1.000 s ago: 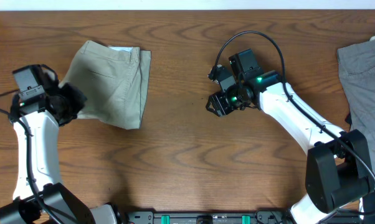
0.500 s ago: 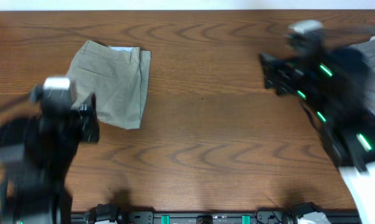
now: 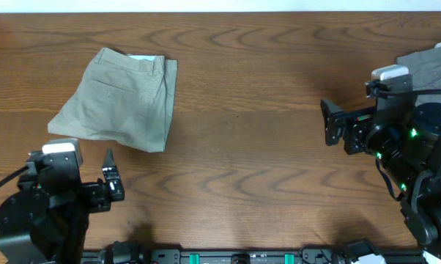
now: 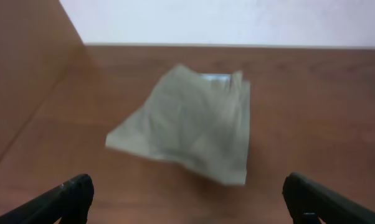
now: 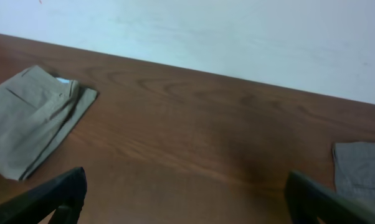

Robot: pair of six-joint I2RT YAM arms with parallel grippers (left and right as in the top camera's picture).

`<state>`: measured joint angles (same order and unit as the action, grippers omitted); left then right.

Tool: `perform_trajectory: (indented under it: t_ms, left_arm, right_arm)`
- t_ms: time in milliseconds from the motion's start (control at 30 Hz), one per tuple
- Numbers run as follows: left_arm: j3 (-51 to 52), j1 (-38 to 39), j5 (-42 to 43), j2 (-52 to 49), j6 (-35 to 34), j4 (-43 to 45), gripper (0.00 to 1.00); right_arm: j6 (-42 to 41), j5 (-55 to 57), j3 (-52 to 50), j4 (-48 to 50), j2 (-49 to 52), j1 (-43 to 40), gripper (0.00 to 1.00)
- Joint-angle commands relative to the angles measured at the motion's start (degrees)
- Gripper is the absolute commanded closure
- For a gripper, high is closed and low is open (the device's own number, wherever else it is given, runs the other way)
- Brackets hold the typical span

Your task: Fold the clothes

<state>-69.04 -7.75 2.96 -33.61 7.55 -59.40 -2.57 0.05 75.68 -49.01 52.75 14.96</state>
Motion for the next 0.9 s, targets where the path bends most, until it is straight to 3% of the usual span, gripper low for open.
perform_trajectory:
  t_ms: [0,700,867]
  left_arm:
    - [0.2,0.1,-0.9,0.0,0.3,-2.0,0.02]
    - [0.2,0.1,-0.9,0.0,0.3,-6.8,0.02]
    - [0.2,0.1,-0.9,0.0,0.3,-6.8,0.02]
  right_arm:
    - [-0.8,1.0,-0.3,-0.2,-0.2,-0.2,0.01]
    - [3.5,8.3,-0.5,-0.9,-0.5,-0.2,0.01]
    - [3.5,9.4,-6.9,2.8,-6.2,-3.9,0.01]
